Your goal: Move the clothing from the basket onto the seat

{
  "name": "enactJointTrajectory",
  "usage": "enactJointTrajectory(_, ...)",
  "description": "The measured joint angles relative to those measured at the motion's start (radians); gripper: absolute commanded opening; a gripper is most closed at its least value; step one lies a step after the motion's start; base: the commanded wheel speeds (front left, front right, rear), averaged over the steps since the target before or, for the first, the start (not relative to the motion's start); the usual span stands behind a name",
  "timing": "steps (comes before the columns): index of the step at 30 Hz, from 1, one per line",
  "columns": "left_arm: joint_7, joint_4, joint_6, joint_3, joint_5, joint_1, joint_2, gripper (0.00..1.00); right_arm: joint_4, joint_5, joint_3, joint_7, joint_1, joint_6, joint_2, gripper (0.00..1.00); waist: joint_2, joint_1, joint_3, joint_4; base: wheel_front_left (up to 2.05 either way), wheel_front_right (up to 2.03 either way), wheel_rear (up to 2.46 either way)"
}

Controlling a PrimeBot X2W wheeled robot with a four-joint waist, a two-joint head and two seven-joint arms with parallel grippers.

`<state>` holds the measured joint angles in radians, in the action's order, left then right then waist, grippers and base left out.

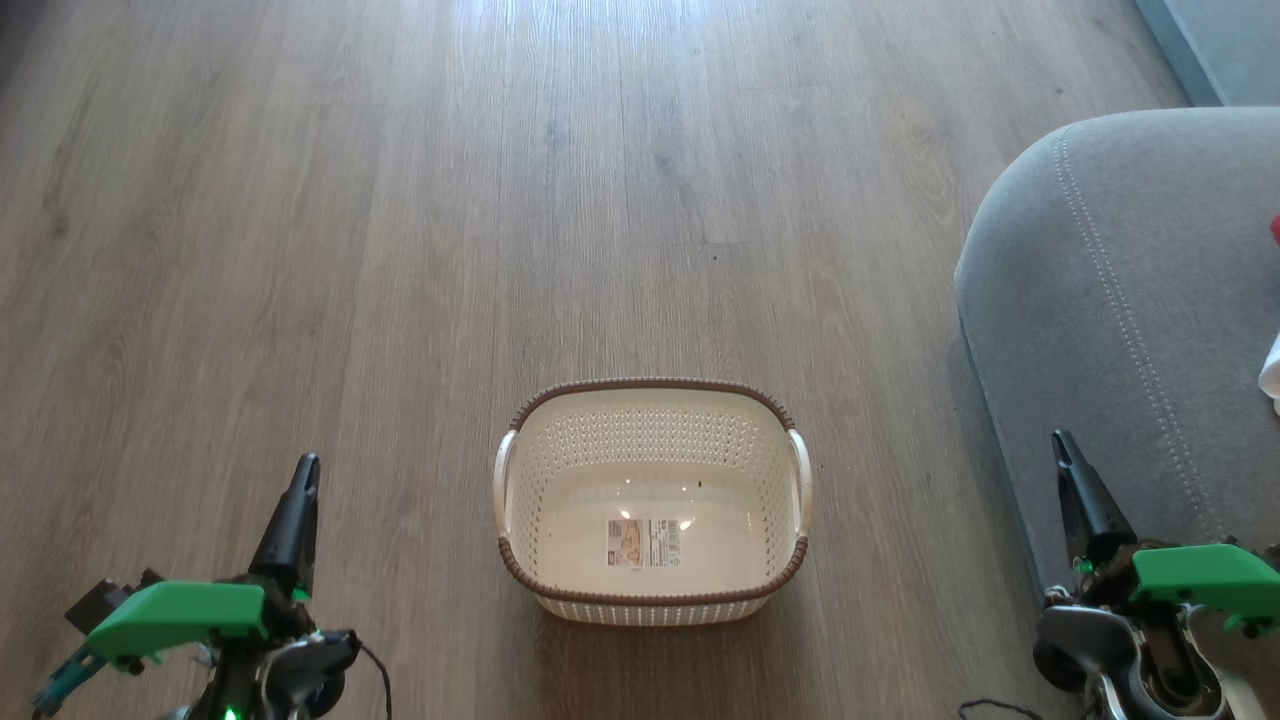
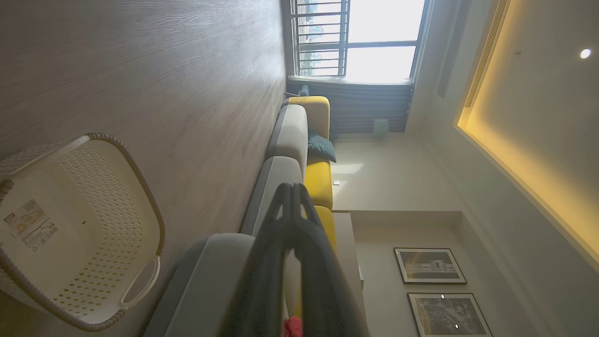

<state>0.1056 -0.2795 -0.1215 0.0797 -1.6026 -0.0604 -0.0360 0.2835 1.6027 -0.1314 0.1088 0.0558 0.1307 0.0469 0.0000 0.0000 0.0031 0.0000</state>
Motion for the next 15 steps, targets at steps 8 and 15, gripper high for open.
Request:
enactJointTrajectory(8,0.000,0.000,0.000,0.000,0.000,0.000,0.000,0.00,0.000,0.000,0.000,0.000,0.000,0.000,0.000,0.00,0.0000,0.0000,0.000,0.000,0.00,0.00,0.00)
enactJointTrajectory(15,0.000,0.000,0.000,0.000,0.000,0.000,0.000,0.00,0.000,0.000,0.000,0.000,0.000,0.000,0.000,0.00,0.0000,0.0000,0.000,0.000,0.00,0.00,0.00)
